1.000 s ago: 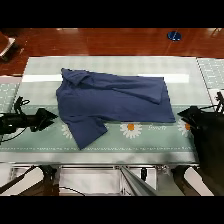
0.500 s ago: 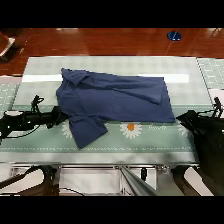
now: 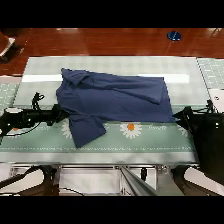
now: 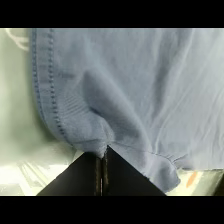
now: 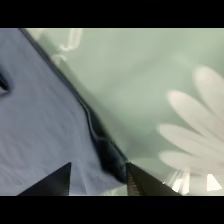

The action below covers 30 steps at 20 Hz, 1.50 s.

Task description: Fold the shirts.

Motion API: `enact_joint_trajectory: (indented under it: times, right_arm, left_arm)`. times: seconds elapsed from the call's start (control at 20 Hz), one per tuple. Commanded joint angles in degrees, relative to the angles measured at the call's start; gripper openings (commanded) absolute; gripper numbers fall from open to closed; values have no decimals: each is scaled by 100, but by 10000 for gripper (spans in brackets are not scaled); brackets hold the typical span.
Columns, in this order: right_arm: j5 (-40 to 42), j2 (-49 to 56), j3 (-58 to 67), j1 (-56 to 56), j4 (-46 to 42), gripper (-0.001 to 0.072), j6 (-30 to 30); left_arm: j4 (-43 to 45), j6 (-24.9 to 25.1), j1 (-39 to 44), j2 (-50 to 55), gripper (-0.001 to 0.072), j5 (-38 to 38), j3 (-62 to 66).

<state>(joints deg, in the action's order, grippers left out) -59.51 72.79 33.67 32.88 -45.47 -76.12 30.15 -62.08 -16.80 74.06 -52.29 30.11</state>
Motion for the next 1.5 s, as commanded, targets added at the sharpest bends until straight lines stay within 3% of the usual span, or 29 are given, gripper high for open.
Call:
enact_joint_trajectory:
  times: [0.0,0.05,0.15,0.2,0.4,0.55,0.8,0.95,1.15,1.25,1.45]
  right_arm:
    - [28,627,378,-476,315,411,203]
    - [15,739,544,-695,328,373,199]
    - [-120,822,946,-1073,339,69,225]
    - [-315,822,1235,-1217,341,21,295]
    - [-1239,575,3032,-1497,308,21,162]
    - [-1384,83,4900,-1561,293,21,-92]
    - [-1377,-1091,7211,-1547,-404,21,-494]
    - [-1375,-2168,7281,-1550,-616,21,-505]
    - [-1711,-3248,7281,-1547,-1598,21,-809]
    - [-2116,-3613,7281,-1547,-1978,21,-953]
    - [-2809,-4054,7267,-1550,-2667,21,-1226]
  left_arm:
    - [-20,-9,4,4,12,-20,15]
    - [-22,-11,4,2,12,-24,15]
    - [-20,-9,4,-39,12,-83,94]
    - [-22,-11,4,-76,12,-179,243]
    - [-219,-122,0,-588,12,-638,1574]
    - [-883,-118,-2,-1178,12,-608,3241]
    - [-824,-120,-105,-2046,11,-345,5925]
    - [479,-935,-476,-2802,11,-461,6736]
    - [2826,-1375,-973,-4013,11,-691,6832]
    - [3753,-1729,-855,-4496,11,-804,6832]
    - [4828,-1969,-15,-5082,11,-1060,6824]
